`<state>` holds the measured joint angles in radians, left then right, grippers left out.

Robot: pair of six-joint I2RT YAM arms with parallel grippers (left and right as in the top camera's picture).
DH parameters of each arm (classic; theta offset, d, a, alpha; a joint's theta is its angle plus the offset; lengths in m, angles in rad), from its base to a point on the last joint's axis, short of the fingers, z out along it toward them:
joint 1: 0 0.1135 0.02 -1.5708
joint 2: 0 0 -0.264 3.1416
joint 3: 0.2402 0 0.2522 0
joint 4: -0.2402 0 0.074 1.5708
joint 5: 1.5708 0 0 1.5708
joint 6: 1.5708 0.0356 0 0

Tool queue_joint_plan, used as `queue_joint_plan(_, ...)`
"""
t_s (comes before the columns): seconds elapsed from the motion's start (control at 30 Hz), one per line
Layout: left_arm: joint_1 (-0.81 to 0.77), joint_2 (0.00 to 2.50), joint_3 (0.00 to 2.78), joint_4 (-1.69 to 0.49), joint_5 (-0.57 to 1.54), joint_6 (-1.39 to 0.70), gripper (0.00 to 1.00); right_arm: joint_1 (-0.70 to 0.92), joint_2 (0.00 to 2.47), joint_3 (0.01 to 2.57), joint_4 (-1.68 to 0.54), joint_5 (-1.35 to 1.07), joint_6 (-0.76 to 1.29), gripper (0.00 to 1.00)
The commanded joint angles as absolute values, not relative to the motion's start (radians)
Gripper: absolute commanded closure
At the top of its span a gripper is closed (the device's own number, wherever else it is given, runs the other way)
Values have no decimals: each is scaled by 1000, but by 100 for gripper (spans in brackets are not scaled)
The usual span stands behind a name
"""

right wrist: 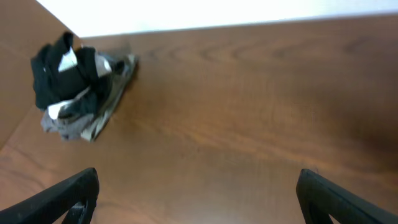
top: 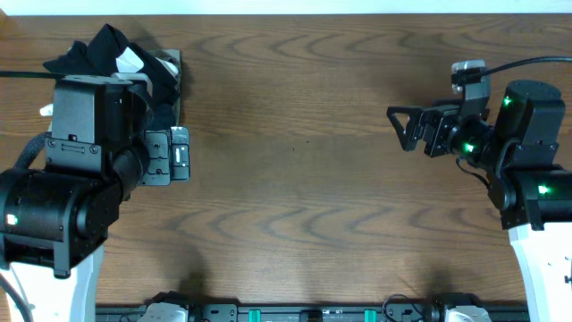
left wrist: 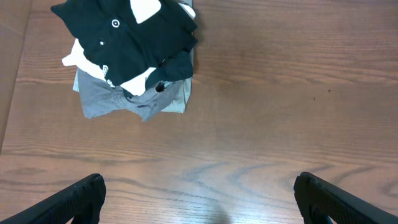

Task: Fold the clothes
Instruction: 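Release the shirt on the stack and retract the right arm to rest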

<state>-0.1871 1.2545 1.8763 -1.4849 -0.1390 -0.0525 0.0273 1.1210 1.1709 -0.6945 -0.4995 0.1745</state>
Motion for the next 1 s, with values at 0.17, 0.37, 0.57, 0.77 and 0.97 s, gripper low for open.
queue_joint_plan(0.17,-191,1256,1874,-1488,-158,-62,2,-13,1052,1185,-748,-392,9,1)
queue_joint_plan(0.37,-191,1256,1874,-1488,-158,-62,2,-1,854,1182,-745,-221,-121,1)
queue_joint_plan(0.57,-191,1256,1874,-1488,-158,-62,2,54,653,1122,-739,-101,-126,1)
queue_joint_plan(0.77,-191,1256,1874,-1488,-158,-62,2,58,445,875,-582,-121,-129,1)
queue_joint_plan(0.97,-191,1256,1874,-1488,-158,-62,2,28,272,575,-390,-189,-128,1)
